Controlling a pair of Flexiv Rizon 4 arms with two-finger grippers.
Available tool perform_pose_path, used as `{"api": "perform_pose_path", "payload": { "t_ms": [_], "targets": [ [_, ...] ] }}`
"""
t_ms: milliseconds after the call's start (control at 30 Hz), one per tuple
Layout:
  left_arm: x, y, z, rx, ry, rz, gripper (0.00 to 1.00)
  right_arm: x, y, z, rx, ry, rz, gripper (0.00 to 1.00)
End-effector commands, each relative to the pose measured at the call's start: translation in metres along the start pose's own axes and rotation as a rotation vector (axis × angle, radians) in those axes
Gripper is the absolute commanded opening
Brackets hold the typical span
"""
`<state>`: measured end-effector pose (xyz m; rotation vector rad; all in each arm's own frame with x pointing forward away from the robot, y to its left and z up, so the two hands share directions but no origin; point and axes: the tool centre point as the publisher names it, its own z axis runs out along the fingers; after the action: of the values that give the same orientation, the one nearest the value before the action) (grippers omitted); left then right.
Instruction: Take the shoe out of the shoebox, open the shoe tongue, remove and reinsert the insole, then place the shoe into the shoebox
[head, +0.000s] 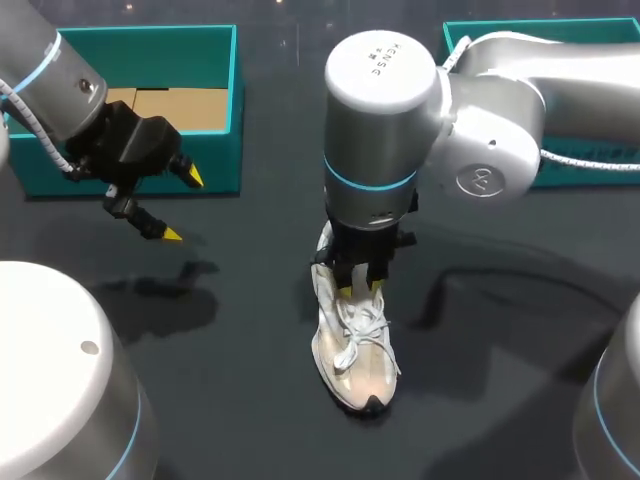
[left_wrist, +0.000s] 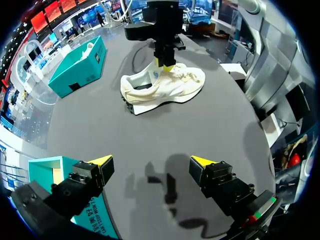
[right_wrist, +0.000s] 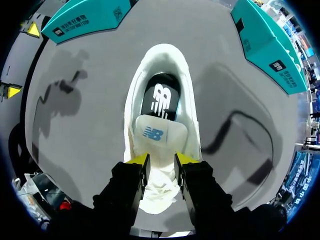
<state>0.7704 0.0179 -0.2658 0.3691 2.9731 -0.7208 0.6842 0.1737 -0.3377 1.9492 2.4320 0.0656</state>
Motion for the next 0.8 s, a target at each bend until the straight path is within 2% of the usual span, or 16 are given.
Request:
{"api": "perform_pose_path", "payload": {
  "t_ms": [33, 233, 533, 733, 800],
  "targets": [
    [0.001, 0.000, 0.000, -0.003, -0.002, 0.000, 1.00, 0.002, 0.007, 0.012, 0.012, 0.018, -0.015, 0.31],
    [0.001, 0.000, 0.000, -0.003, -0.002, 0.000, 1.00, 0.005, 0.011, 0.011, 0.011, 0.020, -0.044, 0.31],
    [0.001, 0.000, 0.000, -0.003, -0.002, 0.000, 1.00, -0.005, 0.010, -0.030, -0.031, -0.028, -0.089, 0.36],
    [0.001, 0.000, 0.000, -0.003, -0.002, 0.000, 1.00, -0.018, 0.018, -0.050, -0.042, -0.017, -0.243, 0.35],
    [0.001, 0.000, 0.000, -0.003, -0.002, 0.000, 1.00, -0.020, 0.020, -0.055, -0.021, -0.024, -0.344, 0.36]
  ]
}}
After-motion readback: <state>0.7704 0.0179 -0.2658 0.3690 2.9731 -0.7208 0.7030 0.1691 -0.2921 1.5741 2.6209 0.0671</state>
